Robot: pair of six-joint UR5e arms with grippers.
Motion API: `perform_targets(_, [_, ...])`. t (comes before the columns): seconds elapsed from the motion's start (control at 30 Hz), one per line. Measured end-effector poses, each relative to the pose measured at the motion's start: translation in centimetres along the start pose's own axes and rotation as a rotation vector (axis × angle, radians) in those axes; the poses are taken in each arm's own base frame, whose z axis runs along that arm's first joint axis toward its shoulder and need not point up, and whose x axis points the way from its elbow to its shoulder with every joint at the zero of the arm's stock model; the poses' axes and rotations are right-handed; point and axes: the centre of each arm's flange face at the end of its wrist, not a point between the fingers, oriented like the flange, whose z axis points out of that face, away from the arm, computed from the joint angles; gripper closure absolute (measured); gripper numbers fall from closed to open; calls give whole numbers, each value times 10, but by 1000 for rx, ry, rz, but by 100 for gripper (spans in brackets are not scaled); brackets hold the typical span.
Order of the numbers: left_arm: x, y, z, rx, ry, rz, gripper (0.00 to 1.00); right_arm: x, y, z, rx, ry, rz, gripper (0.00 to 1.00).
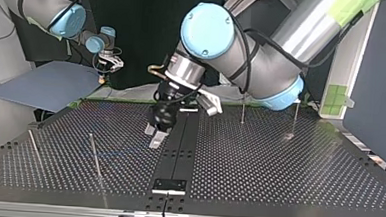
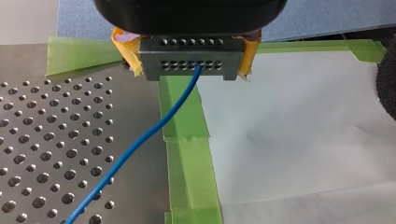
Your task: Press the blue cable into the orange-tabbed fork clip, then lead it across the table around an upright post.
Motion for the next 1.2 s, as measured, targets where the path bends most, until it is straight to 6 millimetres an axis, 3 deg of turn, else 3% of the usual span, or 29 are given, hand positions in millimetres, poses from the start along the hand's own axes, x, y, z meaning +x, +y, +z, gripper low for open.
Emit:
perform_targets(0.27, [-18, 2, -18, 21, -63, -8, 0, 0, 0, 0, 1, 1, 0, 100])
perform_targets(0.37, [-14, 6, -21, 22, -72, -4, 0, 0, 0, 0, 1, 1, -1, 100])
perform_targets(0.87, [82, 52, -16, -28, 16, 72, 0, 0, -1, 0, 3, 1, -2, 100])
perform_targets(1.2, [117, 70, -29, -34, 29, 75, 0, 0, -2, 0, 4, 0, -2, 100])
